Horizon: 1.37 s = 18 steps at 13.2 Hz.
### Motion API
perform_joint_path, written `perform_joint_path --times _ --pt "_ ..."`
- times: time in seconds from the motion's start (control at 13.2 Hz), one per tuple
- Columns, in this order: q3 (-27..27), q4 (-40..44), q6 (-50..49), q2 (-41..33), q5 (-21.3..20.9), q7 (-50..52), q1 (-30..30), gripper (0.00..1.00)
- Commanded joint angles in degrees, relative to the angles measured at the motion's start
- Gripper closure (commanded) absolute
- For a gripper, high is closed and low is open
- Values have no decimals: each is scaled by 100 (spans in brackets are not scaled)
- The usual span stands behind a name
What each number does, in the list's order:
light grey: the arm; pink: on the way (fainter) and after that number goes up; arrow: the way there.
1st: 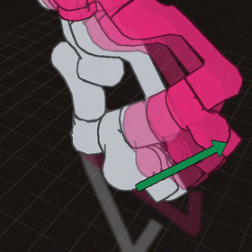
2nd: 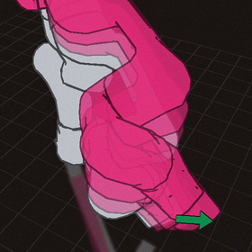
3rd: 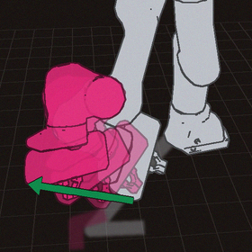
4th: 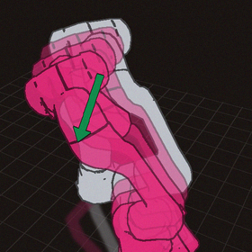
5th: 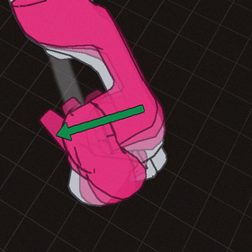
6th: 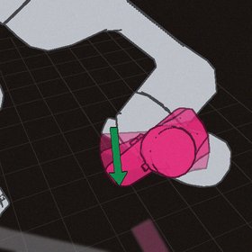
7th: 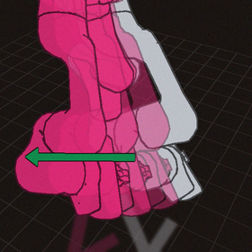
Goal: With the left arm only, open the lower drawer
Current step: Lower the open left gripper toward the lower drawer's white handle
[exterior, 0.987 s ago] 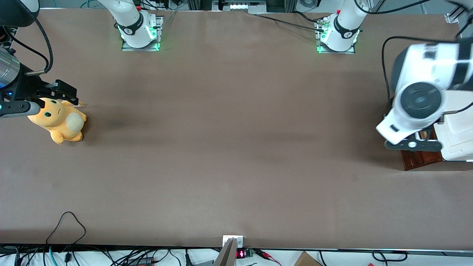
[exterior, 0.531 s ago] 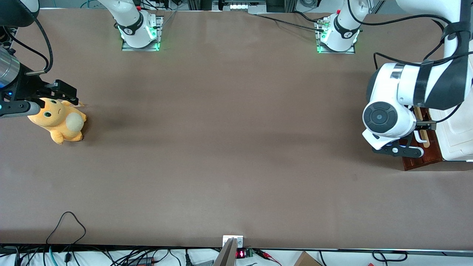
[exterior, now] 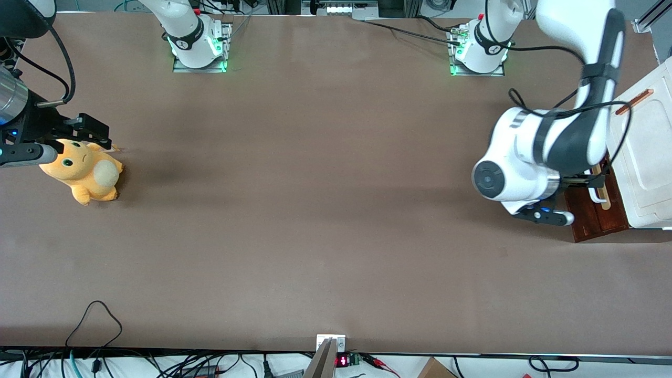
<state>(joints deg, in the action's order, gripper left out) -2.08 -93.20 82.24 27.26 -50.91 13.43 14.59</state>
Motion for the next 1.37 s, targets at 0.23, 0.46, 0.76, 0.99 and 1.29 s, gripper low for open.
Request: perform_joint_path --times 0.23,0.46,0.76,0.99,1.29 --pt "23 -233 -261 447 -779 871 229 0" --pt "23 -601 -419 666 -1498 950 220 0" --pt "23 -664 -454 930 -1597 1696 132 0" --pt "23 -708 -454 1168 -1589 2452 18 0" --pt "23 -735 -454 1238 -1606 2664 -79 0"
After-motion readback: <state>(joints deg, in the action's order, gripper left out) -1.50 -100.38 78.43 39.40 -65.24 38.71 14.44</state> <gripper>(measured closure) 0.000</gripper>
